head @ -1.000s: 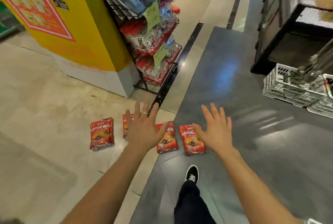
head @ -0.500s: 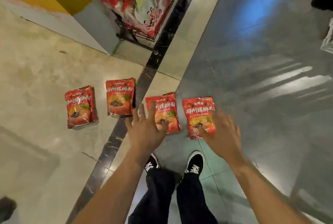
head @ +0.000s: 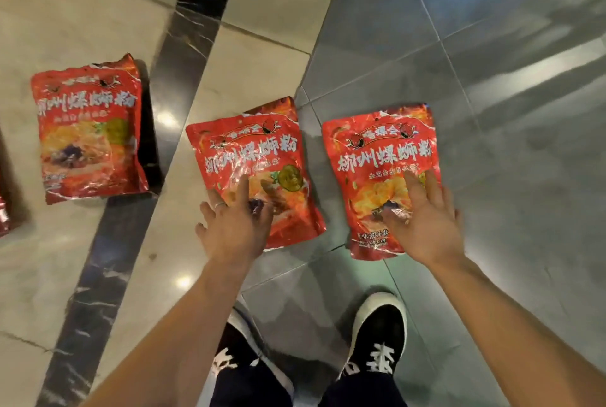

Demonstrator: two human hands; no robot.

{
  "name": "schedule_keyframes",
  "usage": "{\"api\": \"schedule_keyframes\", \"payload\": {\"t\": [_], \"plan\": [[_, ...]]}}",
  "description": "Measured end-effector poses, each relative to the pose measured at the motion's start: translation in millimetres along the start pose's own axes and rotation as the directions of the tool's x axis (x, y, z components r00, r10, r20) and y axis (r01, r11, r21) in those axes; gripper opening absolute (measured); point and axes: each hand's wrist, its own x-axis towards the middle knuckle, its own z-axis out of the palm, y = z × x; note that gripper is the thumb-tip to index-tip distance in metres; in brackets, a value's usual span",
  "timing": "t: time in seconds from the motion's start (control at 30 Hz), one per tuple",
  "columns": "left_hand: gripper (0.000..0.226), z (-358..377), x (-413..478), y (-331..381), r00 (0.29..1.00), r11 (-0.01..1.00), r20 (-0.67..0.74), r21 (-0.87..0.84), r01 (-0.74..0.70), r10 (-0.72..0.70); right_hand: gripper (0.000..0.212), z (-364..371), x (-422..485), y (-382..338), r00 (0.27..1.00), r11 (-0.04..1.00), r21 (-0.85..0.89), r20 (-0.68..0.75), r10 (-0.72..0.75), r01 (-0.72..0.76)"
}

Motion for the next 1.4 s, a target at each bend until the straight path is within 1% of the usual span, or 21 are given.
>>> {"api": "schedule_keyframes", "payload": {"t": [0.1, 0.17, 0.23, 0.33, 0.4, 0.43, 0.5, 0.57, 0.6, 0.63, 0.7, 0.77, 0.83, 0.9, 0.93, 1.0, 1.07, 1.13, 1.23, 1.33, 1.4], "plan": [[0.075, 44.3, 21.2, 6.1, 0.998, 0.998, 0.015, 0.004, -0.069, 0.069, 0.091, 41.0, 14.2, 11.7, 0.999, 0.999, 0.028, 0.018, 0.045, -0.046], [0.079, 60.8, 25.2, 11.4, 0.992, 0.992, -0.028, 0.028, -0.120, 0.121, 0.092, 58.8, 16.5, 12.2, 0.996, 0.995, 0.049, 0.016, 0.084, -0.085], [0.081, 61.6, 29.6, 18.1, 0.982, 0.982, -0.058, 0.062, -0.179, 0.182, 0.093, 66.9, 20.0, 8.3, 0.992, 0.991, 0.059, -0.012, 0.123, -0.122], [0.082, 47.9, 41.6, 30.7, 0.959, 0.955, -0.040, 0.109, -0.275, 0.281, 0.093, 62.4, 28.3, 1.2, 0.989, 0.985, 0.102, -0.039, 0.146, -0.141], [0.083, 34.6, 52.4, 39.2, 0.957, 0.959, -0.073, 0.056, -0.278, 0.282, 0.089, 52.9, 33.6, 1.7, 0.985, 0.975, 0.186, -0.090, 0.144, -0.125], [0.086, 28.5, 58.0, 41.9, 0.966, 0.972, -0.114, -0.007, -0.236, 0.233, 0.088, 47.7, 36.2, 4.1, 0.977, 0.962, 0.239, -0.133, 0.165, -0.130], [0.099, 21.3, 71.8, 42.1, 0.988, 0.979, -0.149, -0.189, -0.072, 0.044, 0.091, 41.0, 44.6, 13.0, 0.953, 0.934, 0.312, -0.184, 0.240, -0.175], [0.116, 20.7, 80.4, 42.9, 0.991, 0.907, -0.050, -0.411, 0.096, -0.128, 0.106, 36.5, 54.4, 19.3, 0.942, 0.891, 0.388, -0.134, 0.308, -0.236], [0.120, 22.1, 80.8, 44.9, 0.987, 0.867, -0.002, -0.477, 0.143, -0.163, 0.113, 35.8, 58.7, 20.1, 0.942, 0.853, 0.457, -0.086, 0.323, -0.251], [0.122, 25.0, 80.1, 47.8, 0.983, 0.846, 0.026, -0.504, 0.172, -0.184, 0.115, 35.2, 62.7, 19.9, 0.944, 0.816, 0.517, -0.046, 0.328, -0.258], [0.121, 32.1, 77.3, 52.4, 0.964, 0.801, 0.057, -0.544, 0.248, -0.260, 0.105, 36.7, 69.1, 22.3, 0.944, 0.756, 0.601, -0.008, 0.331, -0.260], [0.118, 40.9, 75.1, 53.4, 0.932, 0.657, 0.117, -0.680, 0.327, -0.343, 0.093, 38.9, 71.2, 25.9, 0.936, 0.678, 0.685, 0.019, 0.351, -0.268], [0.115, 47.3, 74.1, 51.3, 0.905, 0.487, 0.181, -0.793, 0.365, -0.384, 0.082, 40.0, 70.5, 27.0, 0.934, 0.636, 0.718, 0.056, 0.353, -0.283], [0.118, 47.0, 72.9, 48.4, 0.905, 0.392, 0.253, -0.836, 0.383, -0.342, 0.061, 37.6, 67.7, 23.5, 0.949, 0.609, 0.746, 0.095, 0.302, -0.268], [0.114, 46.2, 72.3, 46.6, 0.904, 0.359, 0.311, -0.840, 0.406, -0.294, 0.055, 36.1, 66.8, 21.4, 0.958, 0.603, 0.755, 0.115, 0.262, -0.256], [0.096, 40.9, 70.3, 45.9, 0.880, 0.292, 0.446, -0.830, 0.475, -0.164, 0.055, 35.1, 66.3, 18.1, 0.964, 0.607, 0.750, 0.176, 0.200, -0.263], [0.082, 36.7, 67.4, 46.3, 0.866, 0.282, 0.498, -0.824, 0.492, -0.056, 0.047, 30.5, 62.4, 14.8, 0.956, 0.592, 0.750, 0.246, 0.162, -0.294], [0.074, 29.6, 57.5, 46.9, 0.888, 0.284, 0.460, -0.853, 0.438, 0.011, 0.037, 25.6, 56.5, 14.5, 0.957, 0.566, 0.773, 0.255, 0.137, -0.287], [0.077, 8.6, 35.5, 44.8, 0.908, 0.311, 0.412, -0.876, 0.370, 0.081, 0.032, 0.8, 34.9, 14.8, 0.967, 0.588, 0.768, 0.190, 0.167, -0.253], [0.066, -34.0, 8.1, 45.1, 0.937, 0.355, 0.336, -0.891, 0.283, 0.094, 0.031, -46.5, 8.2, 18.1, 0.975, 0.605, 0.768, 0.128, 0.181, -0.213], [0.063, -74.4, -14.3, 51.3, 0.949, 0.373, 0.293, -0.898, 0.232, 0.115, 0.030, -93.6, -11.3, 18.0, 0.983, 0.600, 0.784, 0.073, 0.168, -0.160]]}}
